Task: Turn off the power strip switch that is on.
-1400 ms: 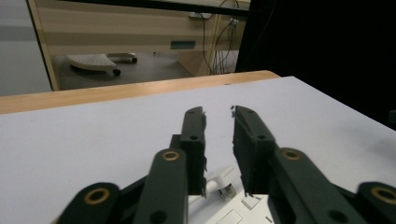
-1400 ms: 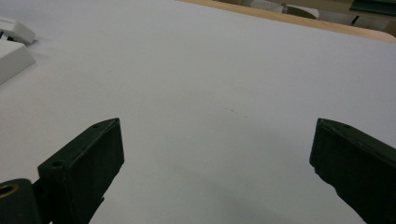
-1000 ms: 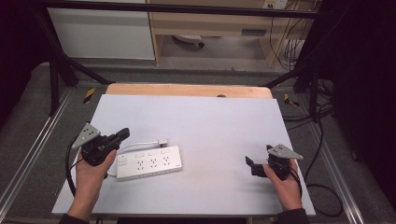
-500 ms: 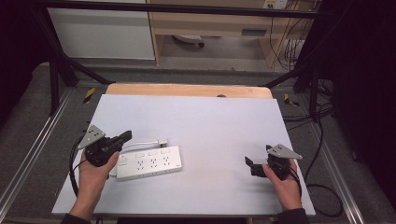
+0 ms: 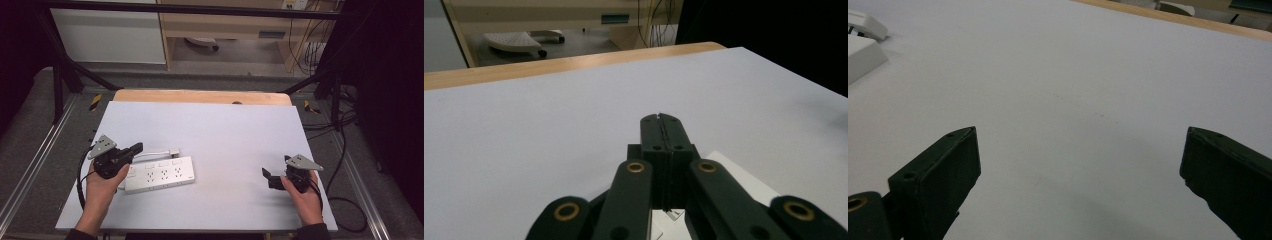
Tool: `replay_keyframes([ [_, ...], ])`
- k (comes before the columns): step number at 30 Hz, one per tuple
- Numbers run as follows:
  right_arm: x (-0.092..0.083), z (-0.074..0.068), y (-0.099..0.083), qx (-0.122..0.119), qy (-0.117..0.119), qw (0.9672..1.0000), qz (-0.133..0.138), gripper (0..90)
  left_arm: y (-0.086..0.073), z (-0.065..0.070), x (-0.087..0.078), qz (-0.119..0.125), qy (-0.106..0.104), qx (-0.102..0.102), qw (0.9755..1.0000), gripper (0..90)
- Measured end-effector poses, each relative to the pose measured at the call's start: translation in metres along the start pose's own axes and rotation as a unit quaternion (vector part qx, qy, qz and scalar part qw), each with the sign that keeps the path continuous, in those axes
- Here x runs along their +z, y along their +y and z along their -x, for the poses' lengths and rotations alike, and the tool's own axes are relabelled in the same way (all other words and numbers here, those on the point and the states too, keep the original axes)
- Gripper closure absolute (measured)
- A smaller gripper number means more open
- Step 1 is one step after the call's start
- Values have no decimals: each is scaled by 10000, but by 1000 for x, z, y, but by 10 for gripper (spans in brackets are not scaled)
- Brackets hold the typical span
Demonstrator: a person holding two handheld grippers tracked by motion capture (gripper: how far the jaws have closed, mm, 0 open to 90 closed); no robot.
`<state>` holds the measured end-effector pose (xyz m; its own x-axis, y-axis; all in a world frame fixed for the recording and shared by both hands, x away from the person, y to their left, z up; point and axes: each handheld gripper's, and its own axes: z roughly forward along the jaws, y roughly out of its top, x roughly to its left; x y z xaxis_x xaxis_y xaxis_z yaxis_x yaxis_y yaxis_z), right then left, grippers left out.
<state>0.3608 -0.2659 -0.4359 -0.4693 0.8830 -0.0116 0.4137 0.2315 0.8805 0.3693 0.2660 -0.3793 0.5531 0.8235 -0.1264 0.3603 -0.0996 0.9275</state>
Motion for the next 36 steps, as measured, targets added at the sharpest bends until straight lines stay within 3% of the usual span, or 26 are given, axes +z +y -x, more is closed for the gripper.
replay_keyframes([
  [16, 0, 0, 0, 4, 12, 10000, -12, 34, -10, 4, 12, -480, -117, 106, 9987, 898],
  [36, 0, -1, 0, 5, 22, 10000, -30, 33, -21, 8, 25, -1068, -208, 271, 9937, 897],
])
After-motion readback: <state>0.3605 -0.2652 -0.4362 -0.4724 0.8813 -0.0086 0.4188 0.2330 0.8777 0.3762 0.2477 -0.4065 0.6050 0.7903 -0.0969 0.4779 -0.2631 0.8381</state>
